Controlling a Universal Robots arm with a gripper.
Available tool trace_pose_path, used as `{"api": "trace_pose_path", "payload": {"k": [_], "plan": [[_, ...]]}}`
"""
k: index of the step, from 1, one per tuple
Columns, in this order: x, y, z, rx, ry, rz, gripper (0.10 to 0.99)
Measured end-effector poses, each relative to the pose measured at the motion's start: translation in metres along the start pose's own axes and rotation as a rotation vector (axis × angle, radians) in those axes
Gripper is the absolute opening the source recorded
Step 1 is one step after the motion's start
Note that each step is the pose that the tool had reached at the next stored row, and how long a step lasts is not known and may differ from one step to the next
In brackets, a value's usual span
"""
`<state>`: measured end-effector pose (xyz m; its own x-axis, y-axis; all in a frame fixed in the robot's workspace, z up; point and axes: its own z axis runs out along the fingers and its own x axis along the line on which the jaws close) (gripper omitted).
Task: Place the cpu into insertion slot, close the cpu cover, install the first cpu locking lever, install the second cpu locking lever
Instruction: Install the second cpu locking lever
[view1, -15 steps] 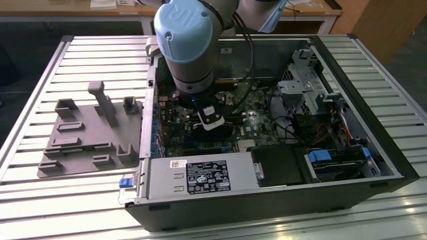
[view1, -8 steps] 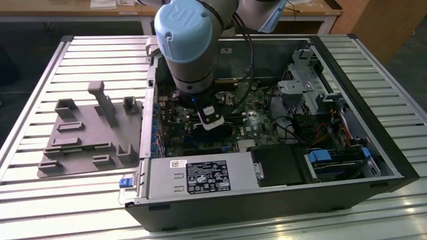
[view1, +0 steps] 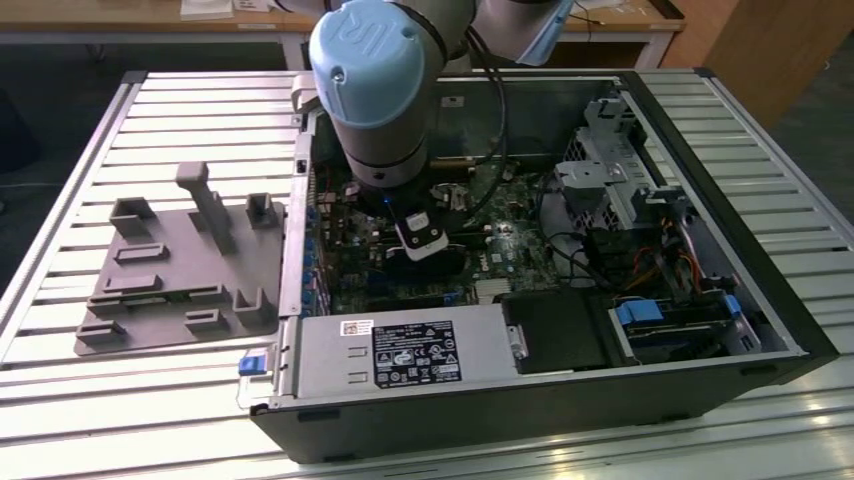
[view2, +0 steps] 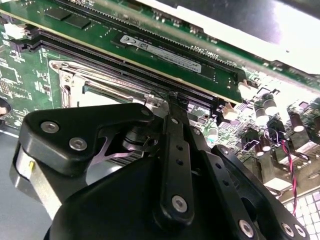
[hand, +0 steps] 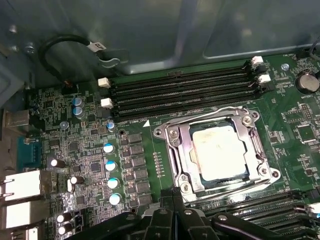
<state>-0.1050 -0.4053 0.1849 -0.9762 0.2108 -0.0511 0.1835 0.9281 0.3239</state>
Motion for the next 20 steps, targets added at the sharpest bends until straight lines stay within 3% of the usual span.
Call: {"api": "trace_pose_path", "payload": {"k": [7, 12, 20], "plan": [[-0.0008, 0.0050, -0.0145, 0.001, -0.0001, 0.000, 0.102], [-0.0025, 0.0075, -0.0209, 0.026, -0.0050, -0.003, 0.102], [-0.0237, 0.0115, -0.0185, 0.030, -0.0048, -0.002, 0.102]]}}
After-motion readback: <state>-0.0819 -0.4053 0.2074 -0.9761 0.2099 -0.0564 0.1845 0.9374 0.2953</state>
